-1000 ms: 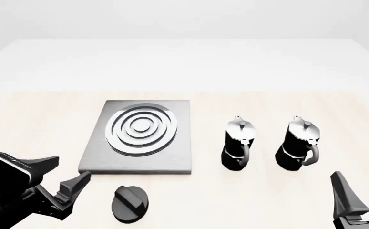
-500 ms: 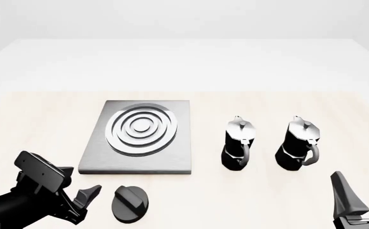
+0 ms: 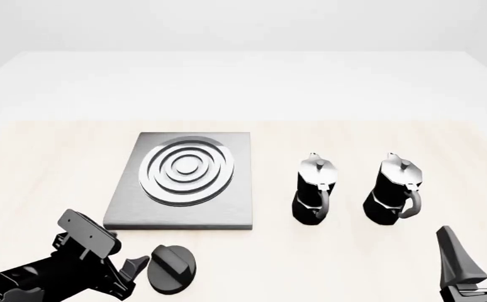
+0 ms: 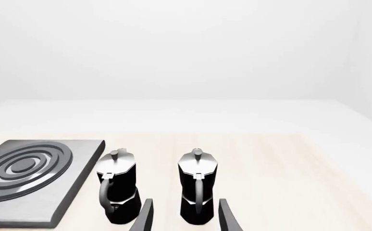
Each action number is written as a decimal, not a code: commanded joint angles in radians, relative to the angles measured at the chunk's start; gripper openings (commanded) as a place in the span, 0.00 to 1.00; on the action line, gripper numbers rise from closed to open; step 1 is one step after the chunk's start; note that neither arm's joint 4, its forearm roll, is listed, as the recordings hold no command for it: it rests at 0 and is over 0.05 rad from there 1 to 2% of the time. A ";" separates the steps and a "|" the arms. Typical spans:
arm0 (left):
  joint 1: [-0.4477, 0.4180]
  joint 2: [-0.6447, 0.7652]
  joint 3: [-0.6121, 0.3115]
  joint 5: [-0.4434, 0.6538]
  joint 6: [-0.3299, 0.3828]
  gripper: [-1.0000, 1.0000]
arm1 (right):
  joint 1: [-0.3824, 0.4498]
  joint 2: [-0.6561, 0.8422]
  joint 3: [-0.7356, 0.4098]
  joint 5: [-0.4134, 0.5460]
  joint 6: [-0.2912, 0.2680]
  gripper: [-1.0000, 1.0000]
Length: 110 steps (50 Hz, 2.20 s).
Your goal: Turn off the stove.
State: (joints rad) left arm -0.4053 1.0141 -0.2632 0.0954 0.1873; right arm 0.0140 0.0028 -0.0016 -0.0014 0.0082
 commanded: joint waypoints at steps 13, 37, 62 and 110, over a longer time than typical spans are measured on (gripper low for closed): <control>0.005 0.167 0.026 -0.148 0.005 1.00 | -0.001 0.003 0.000 0.000 0.001 1.00; -0.014 0.313 -0.006 -0.249 0.016 1.00 | -0.005 0.010 0.001 -0.005 0.005 1.00; -0.008 0.333 -0.059 -0.224 0.056 1.00 | -0.005 0.009 0.001 -0.003 0.006 1.00; 0.183 -0.250 -0.032 0.262 0.133 1.00 | 0.019 -0.002 -0.001 -0.003 0.001 1.00</control>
State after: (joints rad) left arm -0.2593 0.9138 -0.2881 0.2232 0.3135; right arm 0.0283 0.0014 -0.0020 -0.0019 0.0106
